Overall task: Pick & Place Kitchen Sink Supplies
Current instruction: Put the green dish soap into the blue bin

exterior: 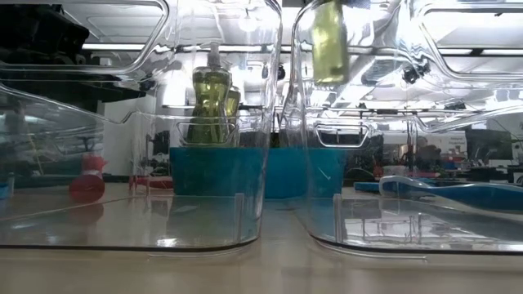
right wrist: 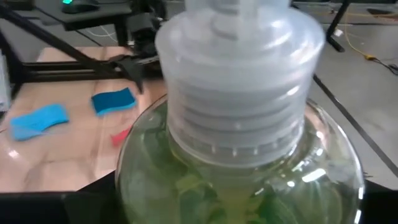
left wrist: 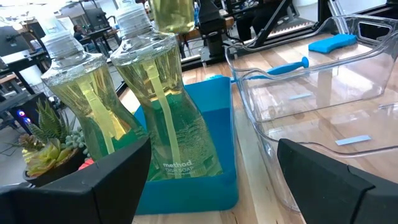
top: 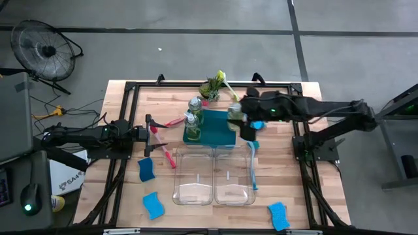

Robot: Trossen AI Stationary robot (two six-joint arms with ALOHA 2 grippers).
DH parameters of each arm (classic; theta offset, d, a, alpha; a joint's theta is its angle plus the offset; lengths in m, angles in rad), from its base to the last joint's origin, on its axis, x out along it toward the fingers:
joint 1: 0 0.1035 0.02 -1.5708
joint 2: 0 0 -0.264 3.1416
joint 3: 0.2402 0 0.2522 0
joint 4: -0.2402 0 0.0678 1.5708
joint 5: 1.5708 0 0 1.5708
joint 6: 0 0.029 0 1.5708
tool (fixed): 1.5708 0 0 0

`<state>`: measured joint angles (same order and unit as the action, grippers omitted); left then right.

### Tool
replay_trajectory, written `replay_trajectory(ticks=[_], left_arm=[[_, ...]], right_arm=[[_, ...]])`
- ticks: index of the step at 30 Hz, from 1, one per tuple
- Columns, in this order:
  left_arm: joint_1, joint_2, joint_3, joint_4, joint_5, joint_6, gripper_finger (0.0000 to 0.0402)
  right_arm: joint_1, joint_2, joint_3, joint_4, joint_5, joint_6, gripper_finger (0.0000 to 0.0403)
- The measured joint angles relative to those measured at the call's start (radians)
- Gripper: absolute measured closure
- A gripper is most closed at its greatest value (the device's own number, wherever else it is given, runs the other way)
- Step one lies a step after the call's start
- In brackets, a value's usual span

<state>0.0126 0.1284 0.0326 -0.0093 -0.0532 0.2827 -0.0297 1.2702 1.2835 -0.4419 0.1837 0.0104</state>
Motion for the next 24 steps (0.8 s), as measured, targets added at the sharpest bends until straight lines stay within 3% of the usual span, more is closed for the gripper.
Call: replay_trajectory(ticks=[10,19,24], left_arm=[[0.0,0.0,0.0,0.0,0.0,0.0,0.0057],[0.0,0.0,0.0,0.0,0.0,0.0,0.0057],[0.0,0.0,0.0,0.0,0.0,0.0,0.0057]], right_arm=[[-0.058,0.17,-0.004,0.104,0.042,0.017,0.0149],[-0.069,0.217,-0.006,0.166,0.118,0.086,0.0149],[-0.076,0.208,-0.133,0.344,0.134,0.087,0.0149]])
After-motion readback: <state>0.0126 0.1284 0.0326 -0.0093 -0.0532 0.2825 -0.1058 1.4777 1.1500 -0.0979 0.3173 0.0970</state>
